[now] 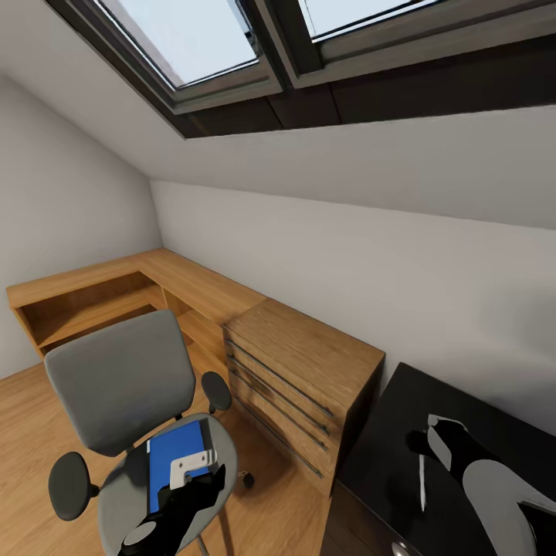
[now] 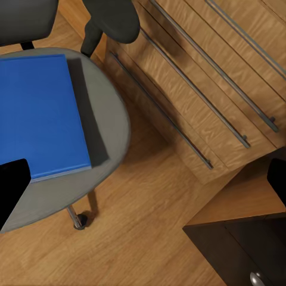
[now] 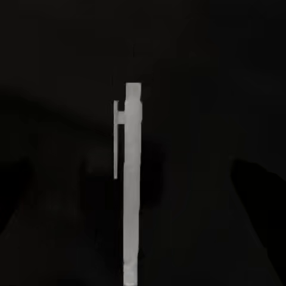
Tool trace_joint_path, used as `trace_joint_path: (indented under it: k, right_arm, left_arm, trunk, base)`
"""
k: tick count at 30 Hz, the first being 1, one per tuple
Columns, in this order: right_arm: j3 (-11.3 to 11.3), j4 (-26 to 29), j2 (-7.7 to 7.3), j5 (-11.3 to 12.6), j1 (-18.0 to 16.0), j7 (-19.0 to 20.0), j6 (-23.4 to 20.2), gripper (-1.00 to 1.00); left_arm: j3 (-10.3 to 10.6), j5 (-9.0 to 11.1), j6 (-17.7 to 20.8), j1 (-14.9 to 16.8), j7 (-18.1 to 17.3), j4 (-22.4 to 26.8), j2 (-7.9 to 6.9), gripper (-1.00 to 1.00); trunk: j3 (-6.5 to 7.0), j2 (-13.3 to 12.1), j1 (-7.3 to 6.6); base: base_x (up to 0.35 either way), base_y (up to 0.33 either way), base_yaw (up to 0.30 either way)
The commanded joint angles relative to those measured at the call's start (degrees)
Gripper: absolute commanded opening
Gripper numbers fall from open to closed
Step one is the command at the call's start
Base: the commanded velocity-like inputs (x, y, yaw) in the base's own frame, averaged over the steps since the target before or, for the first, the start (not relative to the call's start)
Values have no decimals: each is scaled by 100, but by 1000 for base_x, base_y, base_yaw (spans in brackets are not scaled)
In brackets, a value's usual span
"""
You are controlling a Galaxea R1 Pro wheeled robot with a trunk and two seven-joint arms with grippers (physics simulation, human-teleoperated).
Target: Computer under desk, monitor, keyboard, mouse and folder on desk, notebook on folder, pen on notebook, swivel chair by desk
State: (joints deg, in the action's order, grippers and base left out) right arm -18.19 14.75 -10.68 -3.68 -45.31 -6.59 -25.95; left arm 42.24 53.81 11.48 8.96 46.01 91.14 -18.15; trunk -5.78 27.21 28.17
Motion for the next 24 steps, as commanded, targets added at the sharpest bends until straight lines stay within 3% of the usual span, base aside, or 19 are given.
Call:
trace_joint_path:
  k: [1,13,17,24]
  right_arm:
    - [-36,11,4,-37,-5,-1,-30,100]
    - [-36,38,6,-40,-5,-1,-24,100]
    - [-46,250,13,-34,-5,21,-8,100]
    - [-75,1147,287,-24,4,56,-80,100]
  left_arm:
    - [12,16,21,9,39,9,-5,100]
    - [7,16,21,9,31,9,-5,100]
    - [5,16,21,9,32,9,-5,100]
    - [1,18,21,9,32,9,-7,100]
  trunk:
    - [-12,12,3]
    - [185,-429,-238]
    - [185,-429,-238]
    - [185,-429,-238]
  base:
    - [0,0,0]
    - [0,0,0]
    - [0,0,0]
    - [0,0,0]
